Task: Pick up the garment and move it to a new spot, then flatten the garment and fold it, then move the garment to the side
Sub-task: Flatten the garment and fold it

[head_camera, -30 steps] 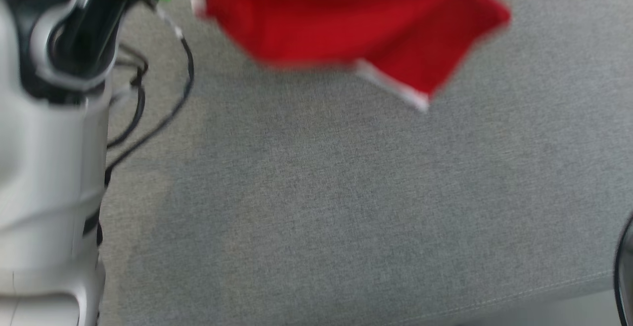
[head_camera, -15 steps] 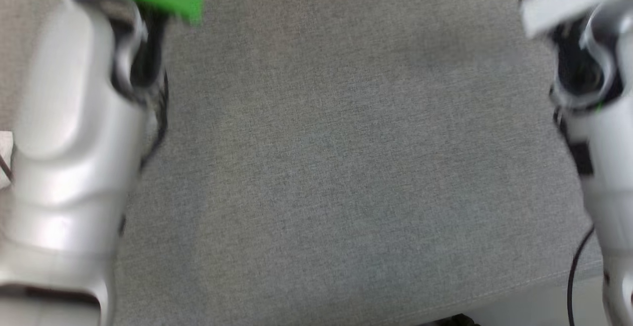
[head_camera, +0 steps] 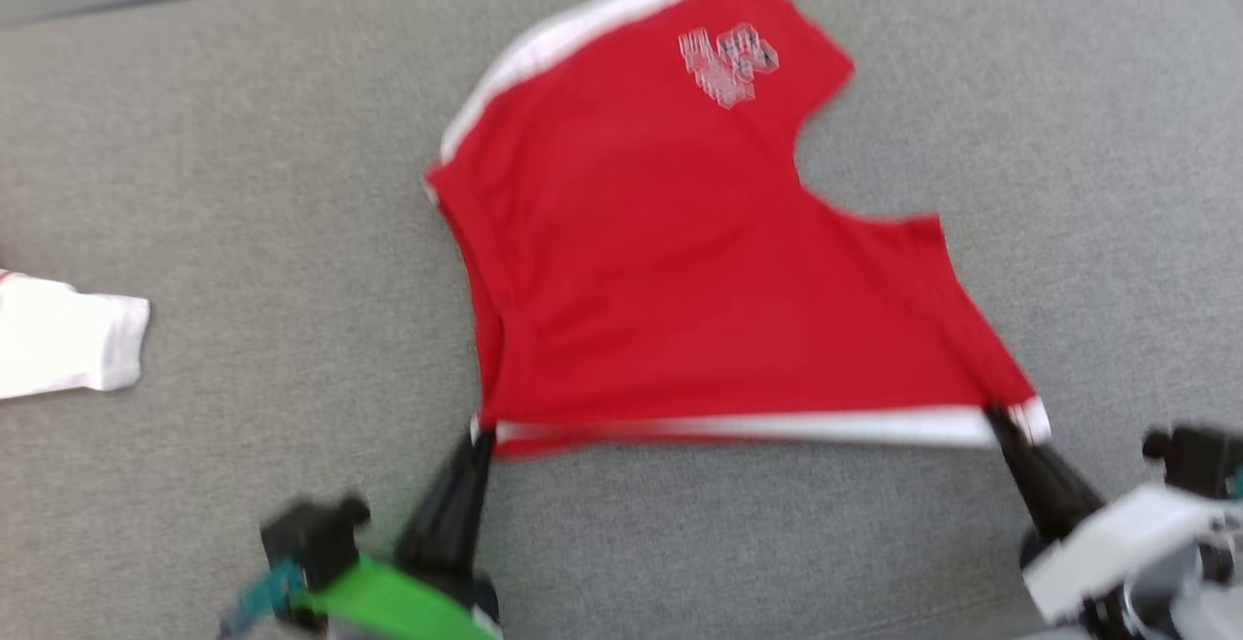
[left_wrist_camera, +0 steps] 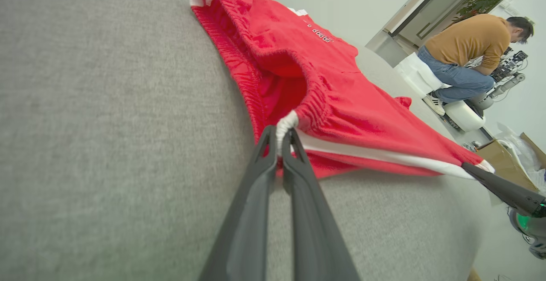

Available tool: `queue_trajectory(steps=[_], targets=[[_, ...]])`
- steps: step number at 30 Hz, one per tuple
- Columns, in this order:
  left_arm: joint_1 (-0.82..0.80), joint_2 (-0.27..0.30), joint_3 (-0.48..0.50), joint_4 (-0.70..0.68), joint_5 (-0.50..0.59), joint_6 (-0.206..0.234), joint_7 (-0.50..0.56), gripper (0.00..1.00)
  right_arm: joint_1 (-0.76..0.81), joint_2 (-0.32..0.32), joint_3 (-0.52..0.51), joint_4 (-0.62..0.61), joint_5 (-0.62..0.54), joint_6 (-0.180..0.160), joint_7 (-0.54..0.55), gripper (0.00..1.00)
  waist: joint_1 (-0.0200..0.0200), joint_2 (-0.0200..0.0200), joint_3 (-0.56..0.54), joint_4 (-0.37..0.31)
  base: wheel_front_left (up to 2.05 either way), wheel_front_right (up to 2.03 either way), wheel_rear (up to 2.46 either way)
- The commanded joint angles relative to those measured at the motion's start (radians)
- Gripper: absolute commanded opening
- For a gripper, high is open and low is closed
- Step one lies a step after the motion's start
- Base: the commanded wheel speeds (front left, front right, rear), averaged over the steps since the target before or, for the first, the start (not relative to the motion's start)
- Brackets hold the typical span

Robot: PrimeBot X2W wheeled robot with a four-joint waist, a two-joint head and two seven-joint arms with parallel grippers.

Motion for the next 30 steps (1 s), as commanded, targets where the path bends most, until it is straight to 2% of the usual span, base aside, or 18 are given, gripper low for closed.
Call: queue_trajectory(steps=[1,6,11,16,22,30], targets=[[0.067,-0.003,0.021,-0.019,0.011,0.017,-0.010,0.00,0.064,-0.016,-0.019,-0.007,0.009,-0.003,-0.008,0.00,0.0000,0.0000,-0.135,0.036,0.00,0.00,0.00],[0.288,-0.054,0.046,-0.089,0.010,0.039,-0.010,0.00,0.300,-0.042,-0.100,-0.098,0.028,-0.004,0.014,0.00,0.0000,0.0000,-0.204,0.070,0.00,0.00,0.00],[0.321,-0.070,0.034,-0.135,0.004,0.031,-0.005,0.00,0.355,-0.036,-0.206,-0.166,0.024,-0.004,0.063,0.00,0.0000,0.0000,-0.208,0.095,0.00,0.00,0.00],[0.223,-0.083,0.014,-0.181,-0.003,0.023,0.053,0.00,0.212,-0.013,-0.246,-0.174,-0.010,-0.003,0.153,0.00,0.0000,0.0000,-0.159,0.115,0.00,0.00,0.00],[0.063,-0.123,0.016,-0.218,-0.056,0.033,0.149,0.00,-0.047,-0.014,-0.239,-0.105,-0.049,-0.002,0.259,0.00,0.0000,0.0000,-0.037,0.153,0.00,0.00,0.00],[-0.168,-0.162,0.036,-0.138,-0.039,0.092,0.180,0.00,-0.370,-0.030,-0.172,0.044,-0.095,-0.002,0.395,0.00,0.0000,0.0000,0.092,0.220,0.00,0.00,0.00]])
